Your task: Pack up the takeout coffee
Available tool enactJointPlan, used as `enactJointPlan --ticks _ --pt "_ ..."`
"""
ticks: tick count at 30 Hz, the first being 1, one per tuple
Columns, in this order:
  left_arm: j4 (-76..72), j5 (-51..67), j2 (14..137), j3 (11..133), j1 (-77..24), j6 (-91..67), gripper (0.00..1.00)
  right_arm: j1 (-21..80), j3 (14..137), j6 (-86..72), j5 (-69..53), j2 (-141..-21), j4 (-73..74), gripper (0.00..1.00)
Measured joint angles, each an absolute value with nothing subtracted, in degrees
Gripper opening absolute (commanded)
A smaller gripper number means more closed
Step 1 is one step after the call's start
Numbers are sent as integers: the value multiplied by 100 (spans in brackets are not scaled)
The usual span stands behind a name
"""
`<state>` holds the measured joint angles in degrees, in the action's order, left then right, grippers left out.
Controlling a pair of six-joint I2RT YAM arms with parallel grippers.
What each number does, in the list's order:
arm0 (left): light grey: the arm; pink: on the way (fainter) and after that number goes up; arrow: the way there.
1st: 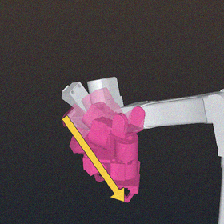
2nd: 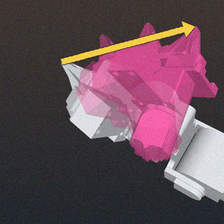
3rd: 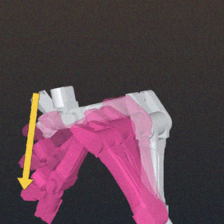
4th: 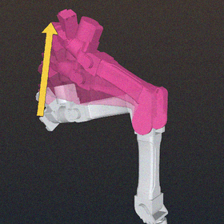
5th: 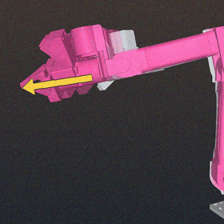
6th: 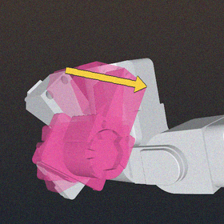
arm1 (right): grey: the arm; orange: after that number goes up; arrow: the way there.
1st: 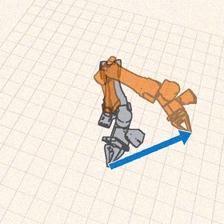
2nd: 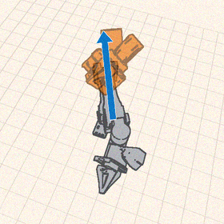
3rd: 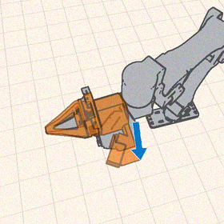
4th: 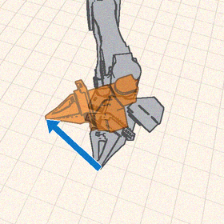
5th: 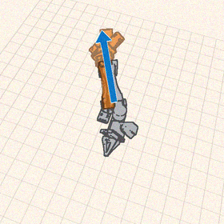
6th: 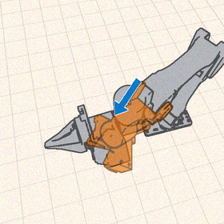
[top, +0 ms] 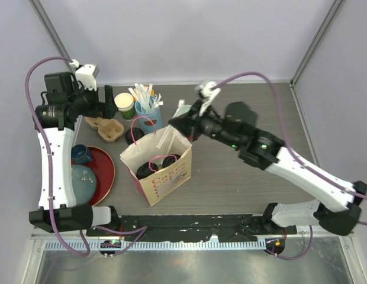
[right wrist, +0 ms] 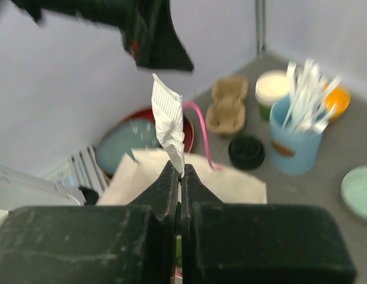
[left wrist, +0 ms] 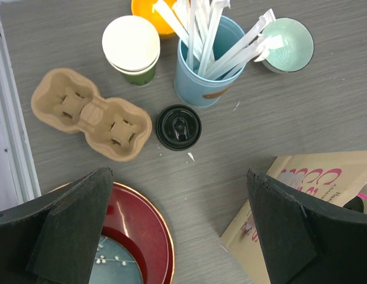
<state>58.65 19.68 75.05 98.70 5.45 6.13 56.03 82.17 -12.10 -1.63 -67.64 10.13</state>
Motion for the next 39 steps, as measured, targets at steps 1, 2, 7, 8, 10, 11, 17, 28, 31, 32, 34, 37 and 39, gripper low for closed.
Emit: enactJointPlan --ticks 1,2,7,8,10,11,17,28,31,32,34,37,39 --pt "5859 1973 7505 9813 574 607 100 5603 8084 -1293 -222 -6912 1007 1" --pt "5850 1977 7505 9769 602 600 100 5603 7948 -1385 -279 -7142 1015 1" --pt "5767 2058 7389 9732 698 600 100 5603 7540 -1601 -355 -7854 1260 19" --pt "5747 2067 7345 9727 711 602 100 5603 7518 -1616 -351 -7867 1352 30" --pt "5717 2091 7258 9712 725 609 100 5603 7542 -1623 -283 -7835 1411 46" --pt "5706 2106 7225 9697 729 613 100 5603 7570 -1625 -259 -7813 1437 59" --pt "5673 2215 7185 9570 781 615 100 5603 8058 -1378 137 -7616 1863 78" --pt "5391 2134 7017 8823 838 626 100 4989 8414 -676 1433 -6591 2486 88" --pt "4980 2018 6816 8077 897 639 100 4069 7850 -620 1765 -6042 2499 88" --pt "4814 1979 6744 7778 921 642 100 3780 7640 -617 1887 -5887 2508 89" --pt "4460 1922 6661 7199 980 639 100 3238 7253 -620 2165 -5682 2552 89" --pt "3828 1872 6606 6344 1044 620 100 2626 6659 -635 2392 -5568 2580 90" --pt "3319 1846 6591 5774 1057 580 100 2235 6318 -679 2346 -5625 2477 90"
